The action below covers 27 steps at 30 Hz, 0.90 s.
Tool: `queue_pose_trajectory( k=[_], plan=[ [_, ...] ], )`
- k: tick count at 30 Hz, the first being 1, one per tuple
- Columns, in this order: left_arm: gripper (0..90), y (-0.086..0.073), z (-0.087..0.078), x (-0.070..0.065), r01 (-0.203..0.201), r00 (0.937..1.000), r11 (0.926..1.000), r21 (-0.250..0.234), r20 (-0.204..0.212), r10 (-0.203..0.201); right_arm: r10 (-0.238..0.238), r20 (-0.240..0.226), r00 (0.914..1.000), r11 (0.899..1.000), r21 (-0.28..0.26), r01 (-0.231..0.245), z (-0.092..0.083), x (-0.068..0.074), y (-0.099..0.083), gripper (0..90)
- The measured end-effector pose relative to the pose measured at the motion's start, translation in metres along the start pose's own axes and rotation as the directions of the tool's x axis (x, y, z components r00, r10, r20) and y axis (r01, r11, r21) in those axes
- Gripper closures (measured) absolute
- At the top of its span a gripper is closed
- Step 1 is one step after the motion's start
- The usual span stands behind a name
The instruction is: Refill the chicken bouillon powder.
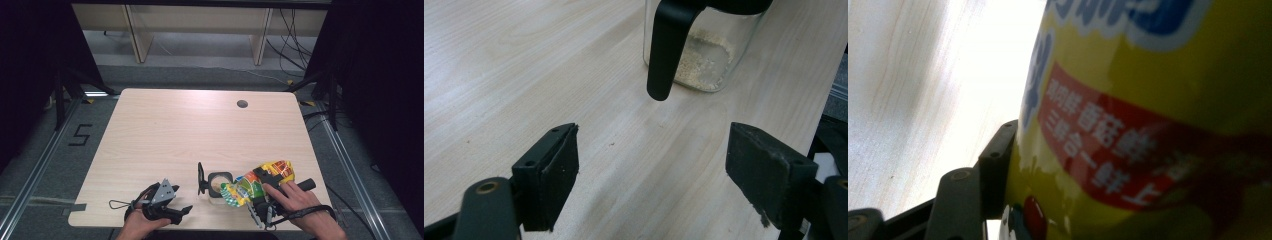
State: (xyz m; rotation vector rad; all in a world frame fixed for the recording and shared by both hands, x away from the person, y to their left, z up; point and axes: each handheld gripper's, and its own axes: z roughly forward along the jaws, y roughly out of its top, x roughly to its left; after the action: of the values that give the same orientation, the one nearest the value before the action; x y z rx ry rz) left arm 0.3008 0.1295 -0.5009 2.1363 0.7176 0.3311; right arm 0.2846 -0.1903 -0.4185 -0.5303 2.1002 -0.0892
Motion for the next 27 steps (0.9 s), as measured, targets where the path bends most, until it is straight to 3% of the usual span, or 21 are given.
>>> queue_pose_trajectory(
  k=[2,3,4,6,9,10,12,13,17,19,21,22,25,26,27],
  plan=[
    [20.9,-0.0001,0.0006,0.0001,-0.002,1.0,1.0,-0.007,-0.003,0.002,-0.004,-0.001,1.0,1.0,0.003,0.004,0.0001,0.0004,0.0002,39.7],
    [20.9,-0.0002,0.0006,-0.0014,0.016,0.9998,0.9998,-0.013,0.007,-0.016,-0.003,-0.004,1.0,1.0,0.003,0.003,0.0004,0.0005,0.0006,39.7],
    [20.9,-0.0004,0.0002,-0.0004,0.002,1.0,1.0,-0.002,0.001,-0.002,-0.005,-0.003,1.0,1.0,0.002,0.005,0.0003,0.0004,0.0005,39.7],
    [20.9,0.0002,0.0004,-0.0008,0.014,0.9998,0.9999,-0.004,0.014,-0.014,-0.007,-0.002,1.0,1.0,0.001,0.007,0.0006,0.0004,0.0005,39.7],
    [20.9,0.0,0.0,0.0001,0.002,1.0,1.0,0.006,0.008,-0.002,-0.027,0.005,0.9996,1.0,-0.011,0.027,0.0012,-0.0009,0.0007,39.7],
    [20.9,-0.0005,0.0011,-0.0008,0.013,0.9999,0.9999,-0.011,0.003,-0.013,-0.034,0.006,0.9994,0.999,-0.013,0.034,0.0013,-0.0015,0.0009,39.7],
    [20.9,-0.0002,0.0012,0.0004,-0.002,1.0,0.9999,-0.016,0.004,0.002,-0.031,0.005,0.9995,0.999,0.01,0.031,0.0003,-0.0017,0.0022,39.7],
    [20.9,-0.0006,0.0016,-0.0009,0.021,0.9998,0.9997,-0.016,0.003,-0.021,-0.022,0.006,0.9998,1.0,0.012,0.022,0.0006,-0.001,0.0023,39.7],
    [20.9,-0.0007,0.0028,-0.0017,0.021,0.9998,0.9997,-0.015,0.0,-0.021,-0.052,0.012,0.9986,0.999,-0.01,0.052,0.0022,-0.0047,0.0027,39.7],
    [20.9,-0.0006,0.0027,-0.0015,0.019,0.9998,0.9998,-0.007,0.004,-0.019,-0.025,0.002,0.9997,1.0,0.016,0.025,0.0007,-0.0047,0.0029,39.7],
    [20.9,-0.0007,0.0026,-0.0013,0.018,0.9998,0.9998,-0.005,0.005,-0.018,-0.041,0.007,0.9991,0.999,0.006,0.041,0.0014,-0.0083,0.0036,39.7],
    [20.9,-0.0004,0.0024,-0.0005,0.01,0.9999,0.9999,-0.005,0.002,-0.01,-0.023,0.007,0.9997,1.0,0.01,0.023,0.0015,-0.0073,0.004,39.7],
    [21.0,-0.0007,0.0018,-0.0005,0.003,1.0,1.0,0.001,-0.003,-0.003,-0.051,0.003,0.9987,0.999,-0.009,0.051,0.0056,-0.0074,0.0089,39.8],
    [20.9,-0.0006,0.0013,-0.0004,0.001,1.0,1.0,0.006,0.0,-0.001,-0.044,-0.007,0.999,0.999,-0.007,0.044,0.0056,-0.0072,0.0097,40.2],
    [20.9,-0.0006,0.0018,-0.0006,0.002,1.0,1.0,0.001,-0.002,-0.002,0.02,-0.011,0.9997,1.0,0.001,-0.02,0.0051,-0.0027,0.009,40.3]
  ],
)
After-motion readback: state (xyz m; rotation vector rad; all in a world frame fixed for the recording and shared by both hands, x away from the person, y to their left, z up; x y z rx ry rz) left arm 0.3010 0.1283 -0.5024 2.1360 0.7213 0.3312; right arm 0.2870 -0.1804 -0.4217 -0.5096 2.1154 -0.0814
